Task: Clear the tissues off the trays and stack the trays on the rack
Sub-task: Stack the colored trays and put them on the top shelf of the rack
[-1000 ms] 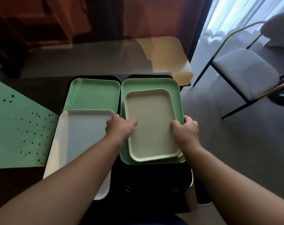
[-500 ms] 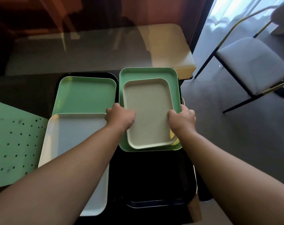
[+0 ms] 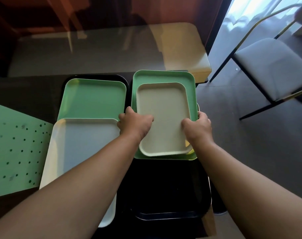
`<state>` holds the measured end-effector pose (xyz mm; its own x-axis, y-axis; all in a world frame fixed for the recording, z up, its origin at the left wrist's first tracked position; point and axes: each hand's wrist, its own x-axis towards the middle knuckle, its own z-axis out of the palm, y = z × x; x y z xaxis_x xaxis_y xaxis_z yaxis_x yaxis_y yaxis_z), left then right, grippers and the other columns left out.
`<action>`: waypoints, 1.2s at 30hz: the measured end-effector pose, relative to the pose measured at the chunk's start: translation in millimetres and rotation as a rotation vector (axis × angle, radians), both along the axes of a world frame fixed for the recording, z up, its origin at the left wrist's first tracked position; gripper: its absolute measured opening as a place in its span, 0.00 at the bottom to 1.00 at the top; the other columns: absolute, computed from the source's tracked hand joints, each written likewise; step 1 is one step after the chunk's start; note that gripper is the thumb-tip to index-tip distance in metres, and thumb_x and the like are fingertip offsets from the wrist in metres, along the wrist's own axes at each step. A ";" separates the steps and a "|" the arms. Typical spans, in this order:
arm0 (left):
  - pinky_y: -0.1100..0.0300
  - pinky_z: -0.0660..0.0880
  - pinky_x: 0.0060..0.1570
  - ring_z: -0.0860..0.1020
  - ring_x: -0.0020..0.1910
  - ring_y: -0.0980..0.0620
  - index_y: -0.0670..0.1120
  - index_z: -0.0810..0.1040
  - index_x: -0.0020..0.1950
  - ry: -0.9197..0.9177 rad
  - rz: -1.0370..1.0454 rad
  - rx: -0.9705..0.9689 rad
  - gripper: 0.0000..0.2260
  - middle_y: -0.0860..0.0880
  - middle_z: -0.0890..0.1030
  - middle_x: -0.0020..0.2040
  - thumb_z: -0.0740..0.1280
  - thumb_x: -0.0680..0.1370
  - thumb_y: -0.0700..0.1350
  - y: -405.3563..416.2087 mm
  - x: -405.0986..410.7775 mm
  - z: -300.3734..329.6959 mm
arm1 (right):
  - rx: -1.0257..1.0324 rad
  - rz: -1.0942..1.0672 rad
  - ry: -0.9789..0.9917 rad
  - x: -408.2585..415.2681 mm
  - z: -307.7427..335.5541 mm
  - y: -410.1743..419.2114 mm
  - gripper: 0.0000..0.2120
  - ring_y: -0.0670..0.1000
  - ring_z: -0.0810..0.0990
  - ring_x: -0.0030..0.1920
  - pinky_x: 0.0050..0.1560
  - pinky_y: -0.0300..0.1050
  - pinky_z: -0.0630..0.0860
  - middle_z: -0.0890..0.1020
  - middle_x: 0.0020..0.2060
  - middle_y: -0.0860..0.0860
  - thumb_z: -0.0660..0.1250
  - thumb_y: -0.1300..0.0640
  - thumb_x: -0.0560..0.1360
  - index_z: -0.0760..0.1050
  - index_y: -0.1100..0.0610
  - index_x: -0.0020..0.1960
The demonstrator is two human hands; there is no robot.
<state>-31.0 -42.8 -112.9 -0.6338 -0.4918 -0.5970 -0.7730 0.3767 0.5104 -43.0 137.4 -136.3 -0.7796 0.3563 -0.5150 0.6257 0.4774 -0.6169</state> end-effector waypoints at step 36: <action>0.42 0.79 0.55 0.80 0.54 0.39 0.45 0.74 0.62 -0.121 0.135 0.035 0.38 0.44 0.81 0.55 0.63 0.56 0.63 -213.1 187.1 -19.8 | -0.558 -0.034 -0.104 187.7 10.6 -165.7 0.26 0.58 0.86 0.48 0.37 0.50 0.84 0.83 0.56 0.57 0.72 0.61 0.68 0.76 0.53 0.66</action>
<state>156.2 -255.8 -132.6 -0.4863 -0.5449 -0.6830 -0.8717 0.2494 0.4217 144.7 -28.3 -125.7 -0.7073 0.0319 -0.7062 0.7063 0.0752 -0.7039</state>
